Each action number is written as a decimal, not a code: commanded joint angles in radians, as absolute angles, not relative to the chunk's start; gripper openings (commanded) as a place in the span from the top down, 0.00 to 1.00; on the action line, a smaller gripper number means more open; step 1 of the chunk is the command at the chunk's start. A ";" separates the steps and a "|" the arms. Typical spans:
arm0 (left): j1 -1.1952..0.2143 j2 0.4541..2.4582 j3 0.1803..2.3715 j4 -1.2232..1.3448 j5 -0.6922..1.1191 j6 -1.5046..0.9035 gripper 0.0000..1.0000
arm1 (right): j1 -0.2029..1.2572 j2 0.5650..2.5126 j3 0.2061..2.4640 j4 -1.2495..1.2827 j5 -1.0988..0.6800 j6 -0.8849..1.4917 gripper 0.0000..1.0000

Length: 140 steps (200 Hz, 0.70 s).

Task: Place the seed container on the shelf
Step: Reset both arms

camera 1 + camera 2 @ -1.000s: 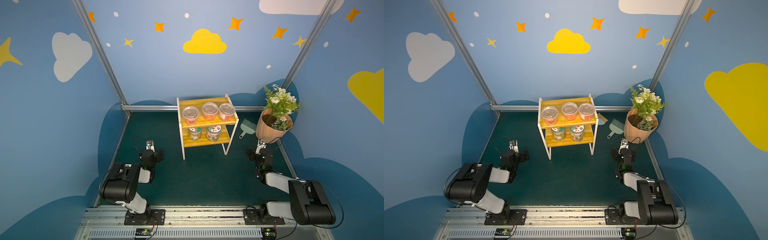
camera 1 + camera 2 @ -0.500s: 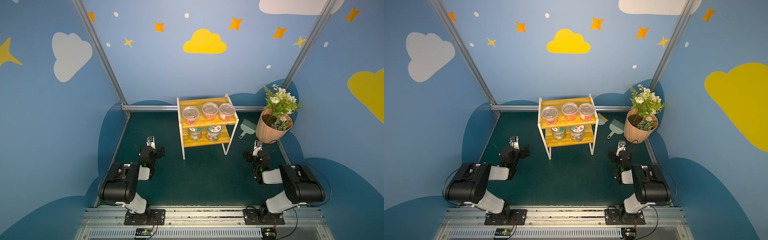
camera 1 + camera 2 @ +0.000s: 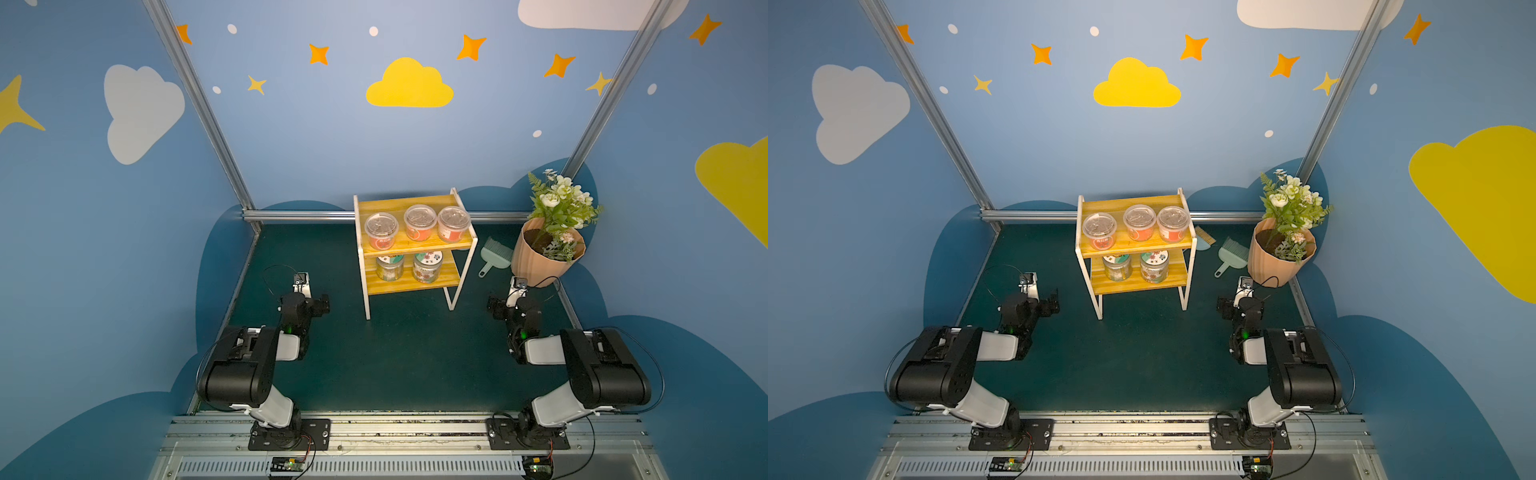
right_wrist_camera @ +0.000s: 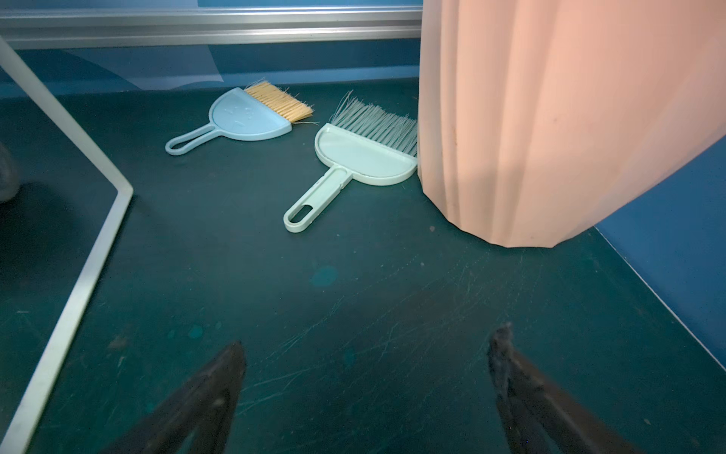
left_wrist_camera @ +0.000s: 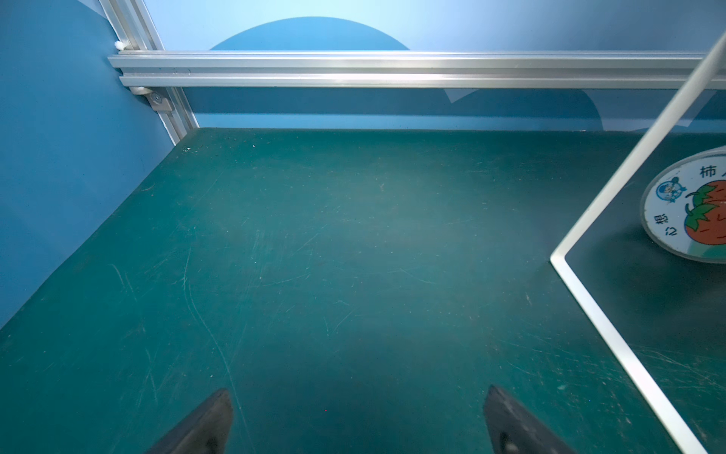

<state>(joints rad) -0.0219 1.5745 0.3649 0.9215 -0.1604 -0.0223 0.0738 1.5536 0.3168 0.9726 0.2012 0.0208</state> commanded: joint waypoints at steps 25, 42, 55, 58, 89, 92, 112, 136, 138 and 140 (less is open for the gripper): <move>-0.019 1.568 0.367 0.930 -0.153 -0.012 0.00 | 0.087 1.562 0.357 0.973 0.232 0.013 0.02; -0.019 1.568 0.367 0.931 -0.153 -0.012 0.00 | 0.090 1.563 0.354 0.980 0.236 0.009 0.02; -0.020 1.568 0.367 0.930 -0.153 -0.011 0.00 | 0.091 1.562 0.353 0.980 0.237 0.009 0.02; -0.019 1.568 0.367 0.930 -0.153 -0.012 0.00 | 0.091 1.563 0.353 0.982 0.237 0.009 0.02; -0.019 1.569 0.367 0.931 -0.153 -0.012 0.00 | 0.091 1.562 0.353 0.980 0.237 0.009 0.02; -0.019 1.569 0.367 0.930 -0.153 -0.012 0.00 | 0.091 1.562 0.354 0.981 0.237 0.009 0.02; -0.019 1.569 0.368 0.931 -0.153 -0.012 0.00 | 0.091 1.562 0.354 0.981 0.237 0.009 0.02; -0.020 1.573 0.370 0.928 -0.153 -0.012 0.00 | 0.091 1.562 0.355 0.980 0.238 0.009 0.02; -0.020 1.574 0.371 0.928 -0.153 -0.012 0.00 | 0.091 1.562 0.355 0.980 0.237 0.009 0.02; -0.019 1.573 0.371 0.928 -0.153 -0.012 0.00 | 0.091 1.562 0.354 0.980 0.237 0.008 0.02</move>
<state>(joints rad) -0.0219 1.5745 0.3649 0.9215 -0.1600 -0.0223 0.0872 1.5555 0.3378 0.9760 0.2253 0.0181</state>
